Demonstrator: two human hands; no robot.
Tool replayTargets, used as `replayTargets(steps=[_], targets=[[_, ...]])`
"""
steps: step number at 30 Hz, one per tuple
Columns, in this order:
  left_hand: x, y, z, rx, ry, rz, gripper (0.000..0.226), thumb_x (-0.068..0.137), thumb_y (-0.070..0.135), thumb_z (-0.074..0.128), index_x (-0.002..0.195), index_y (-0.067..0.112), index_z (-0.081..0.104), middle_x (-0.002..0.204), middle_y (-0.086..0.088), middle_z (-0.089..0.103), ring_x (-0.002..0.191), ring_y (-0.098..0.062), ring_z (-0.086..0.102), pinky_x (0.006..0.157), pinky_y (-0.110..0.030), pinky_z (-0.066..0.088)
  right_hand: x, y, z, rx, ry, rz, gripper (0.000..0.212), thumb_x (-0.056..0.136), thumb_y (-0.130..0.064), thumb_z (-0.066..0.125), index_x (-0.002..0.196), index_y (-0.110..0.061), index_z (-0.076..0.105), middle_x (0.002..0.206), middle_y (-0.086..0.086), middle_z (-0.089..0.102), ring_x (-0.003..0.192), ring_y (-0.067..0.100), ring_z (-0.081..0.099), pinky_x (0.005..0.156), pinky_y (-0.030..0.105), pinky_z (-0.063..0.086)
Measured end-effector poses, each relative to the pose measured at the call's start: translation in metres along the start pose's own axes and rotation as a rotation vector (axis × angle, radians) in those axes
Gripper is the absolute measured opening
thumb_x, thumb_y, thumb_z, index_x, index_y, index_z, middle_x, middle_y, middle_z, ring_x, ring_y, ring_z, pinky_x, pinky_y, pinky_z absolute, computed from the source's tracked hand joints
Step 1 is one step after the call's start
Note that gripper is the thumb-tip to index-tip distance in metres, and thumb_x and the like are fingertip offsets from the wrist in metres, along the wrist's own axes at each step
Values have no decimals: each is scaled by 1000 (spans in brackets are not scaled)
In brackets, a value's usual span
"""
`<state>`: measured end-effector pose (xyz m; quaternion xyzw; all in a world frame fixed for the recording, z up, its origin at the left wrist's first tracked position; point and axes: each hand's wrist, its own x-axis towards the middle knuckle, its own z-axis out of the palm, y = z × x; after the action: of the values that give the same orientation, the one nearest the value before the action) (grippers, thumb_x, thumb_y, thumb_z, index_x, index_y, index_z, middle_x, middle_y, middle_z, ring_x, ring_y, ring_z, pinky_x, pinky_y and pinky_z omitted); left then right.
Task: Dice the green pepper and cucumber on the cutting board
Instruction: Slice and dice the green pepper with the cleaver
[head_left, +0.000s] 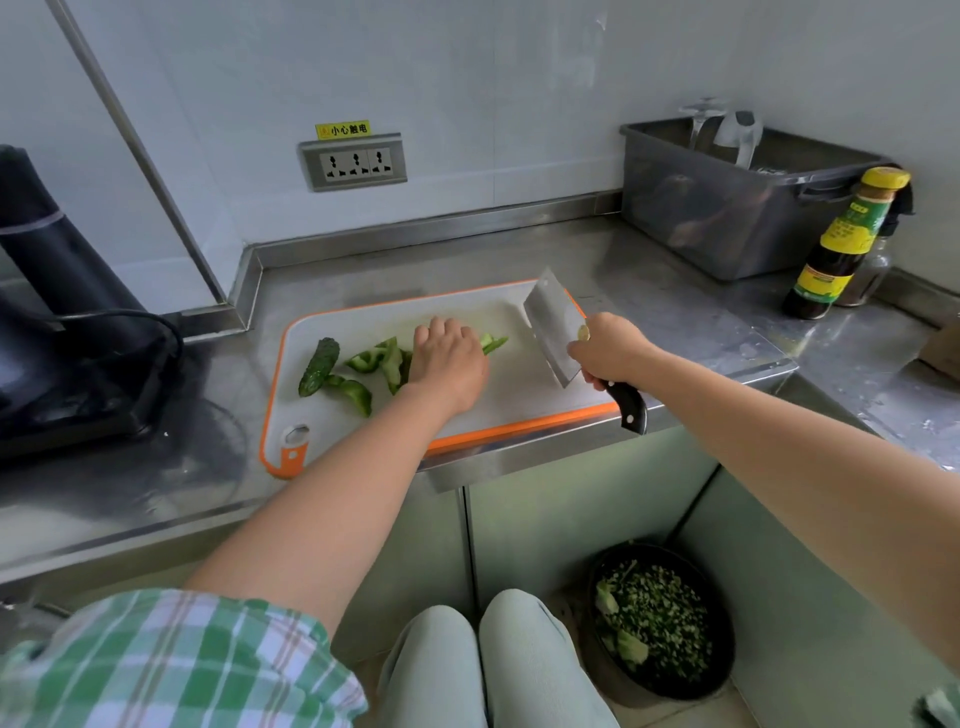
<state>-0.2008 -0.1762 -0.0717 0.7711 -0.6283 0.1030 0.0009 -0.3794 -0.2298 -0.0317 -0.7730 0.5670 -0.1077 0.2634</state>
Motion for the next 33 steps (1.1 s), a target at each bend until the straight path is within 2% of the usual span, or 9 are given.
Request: replayTargets(steps=[4, 8, 10, 15, 20, 23, 27, 30, 33], targets=[[-2, 6, 4, 19, -16, 48, 37, 95, 28, 40, 125, 8, 48, 128, -13, 47, 118, -30, 39, 97, -37, 28, 4, -2, 2, 56, -17, -50, 2, 89, -5, 43, 89, -3, 45, 59, 11, 58, 41, 22, 49, 42, 25, 41], [-8, -1, 8, -61, 55, 57, 47, 85, 48, 52, 118, 15, 54, 119, -6, 53, 113, -28, 43, 94, -38, 30, 4, -7, 9, -4, -55, -87, 10, 92, -10, 48, 84, -5, 44, 55, 9, 57, 38, 19, 49, 38, 21, 37], [-13, -3, 11, -105, 122, 65, 45, 81, 51, 54, 114, 21, 59, 113, -1, 56, 110, -25, 45, 91, -37, 29, 4, -8, 13, -49, -59, -104, 13, 91, -10, 47, 79, -6, 43, 55, 8, 57, 39, 20, 51, 40, 21, 38], [-21, -5, 19, -226, 243, 56, 28, 86, 44, 59, 107, 29, 71, 99, 0, 63, 102, -27, 50, 84, -37, 29, 7, -13, 10, -108, -14, -129, 12, 87, -6, 43, 76, -8, 40, 60, 10, 59, 39, 22, 52, 43, 23, 39], [-21, -4, 28, -364, 354, 13, 18, 83, 39, 69, 93, 27, 77, 81, -2, 61, 86, -30, 53, 73, -34, 25, 4, -25, 9, -252, -43, -134, 9, 83, -1, 41, 77, -6, 43, 61, 14, 59, 41, 24, 52, 46, 25, 41], [-21, -7, 29, -400, 357, 15, 16, 82, 37, 71, 94, 29, 77, 82, -1, 61, 86, -29, 52, 73, -33, 21, 3, -29, 15, -286, -68, -116, 9, 81, 1, 40, 85, -3, 47, 62, 15, 58, 42, 25, 52, 45, 26, 41], [-21, -7, 32, -388, 353, 28, 16, 82, 32, 66, 84, 23, 79, 78, -1, 60, 82, -31, 54, 71, -33, 24, 5, -29, 25, -316, -24, -140, 6, 87, -4, 41, 90, -5, 45, 75, 11, 55, 44, 21, 52, 42, 24, 38], [-21, -7, 34, -389, 355, 21, 22, 80, 30, 60, 78, 21, 79, 76, -1, 61, 79, -30, 56, 70, -32, 24, 10, -25, 28, -240, 41, -124, 3, 89, -7, 39, 90, -7, 41, 79, 12, 54, 45, 23, 54, 48, 29, 46], [-21, -8, 34, -404, 360, 23, 20, 82, 30, 61, 82, 22, 79, 78, -2, 63, 80, -31, 55, 71, -33, 24, 11, -23, 22, -197, 61, -112, 4, 89, -8, 38, 89, -7, 41, 73, 10, 53, 45, 24, 53, 55, 33, 48]])
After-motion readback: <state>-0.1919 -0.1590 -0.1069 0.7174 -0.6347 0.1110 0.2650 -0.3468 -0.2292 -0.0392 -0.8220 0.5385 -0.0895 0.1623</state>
